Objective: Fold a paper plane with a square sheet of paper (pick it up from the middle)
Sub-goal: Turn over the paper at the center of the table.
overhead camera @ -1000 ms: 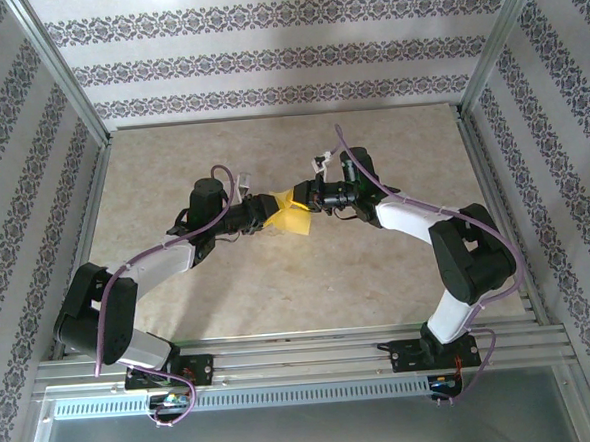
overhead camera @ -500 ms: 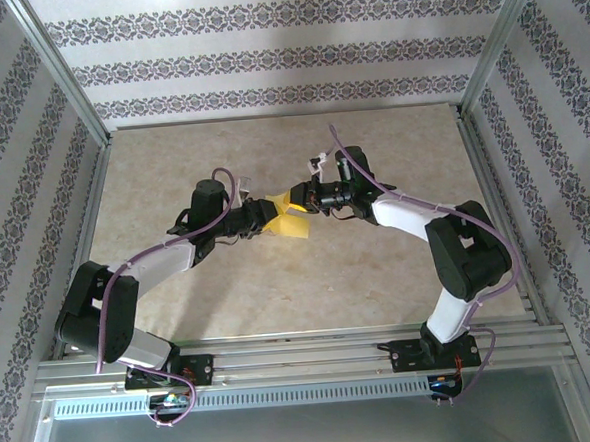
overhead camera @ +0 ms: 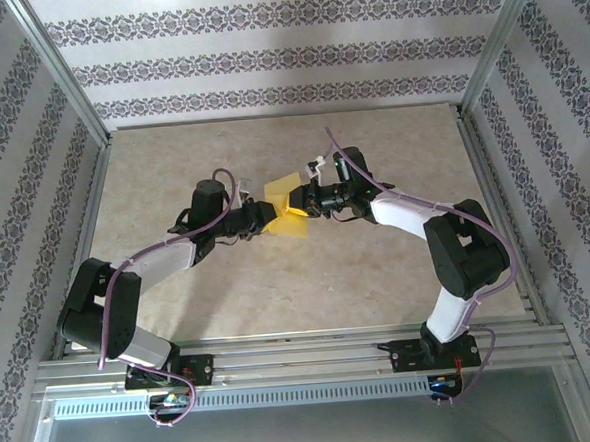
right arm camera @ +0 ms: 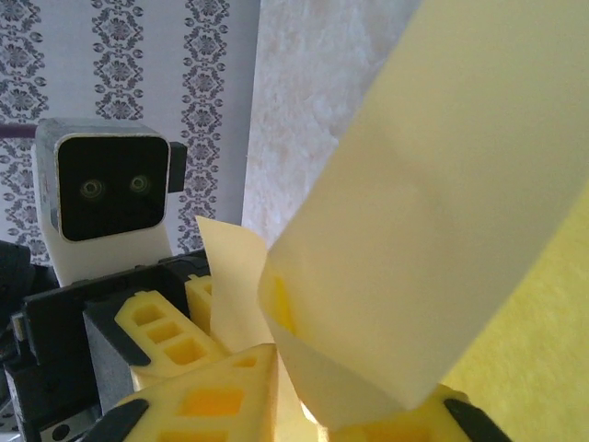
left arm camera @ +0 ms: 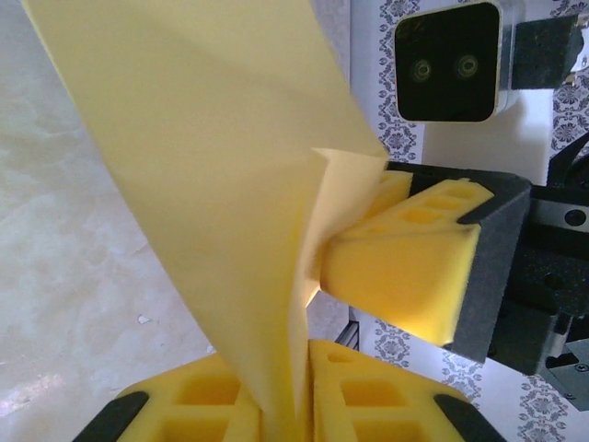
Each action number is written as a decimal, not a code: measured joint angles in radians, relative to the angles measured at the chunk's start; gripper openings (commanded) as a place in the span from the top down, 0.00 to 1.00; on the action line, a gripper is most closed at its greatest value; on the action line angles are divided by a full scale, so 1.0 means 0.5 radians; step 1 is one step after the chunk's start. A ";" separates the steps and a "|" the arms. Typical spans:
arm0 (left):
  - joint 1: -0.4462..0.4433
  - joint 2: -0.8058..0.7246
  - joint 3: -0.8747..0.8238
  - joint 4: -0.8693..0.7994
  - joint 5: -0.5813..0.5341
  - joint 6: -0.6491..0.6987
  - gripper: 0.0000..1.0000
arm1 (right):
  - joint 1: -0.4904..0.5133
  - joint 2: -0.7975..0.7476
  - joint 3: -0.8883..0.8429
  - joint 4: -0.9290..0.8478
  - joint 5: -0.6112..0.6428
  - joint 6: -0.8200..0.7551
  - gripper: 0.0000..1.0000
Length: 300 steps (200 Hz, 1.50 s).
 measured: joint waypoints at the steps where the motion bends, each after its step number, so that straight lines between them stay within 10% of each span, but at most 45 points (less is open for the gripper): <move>1: 0.000 0.000 0.000 0.000 0.000 0.000 0.83 | 0.000 0.000 0.000 0.002 -0.001 -0.004 0.73; 92: 0.066 -0.040 0.110 -0.623 -0.156 0.320 0.85 | -0.210 -0.223 -0.112 -0.255 0.327 -0.124 0.57; 180: 0.005 -0.031 1.248 -2.500 -1.496 1.270 0.86 | -0.352 -0.931 -0.390 -0.642 1.244 -0.391 0.35; 239: -0.401 0.647 1.688 -3.057 -2.303 1.363 0.85 | -0.478 -1.141 -0.538 -0.682 1.465 -0.375 0.35; 300: -0.704 1.337 1.997 -3.103 -2.349 1.321 0.68 | -0.545 -1.250 -0.600 -0.702 1.509 -0.350 0.34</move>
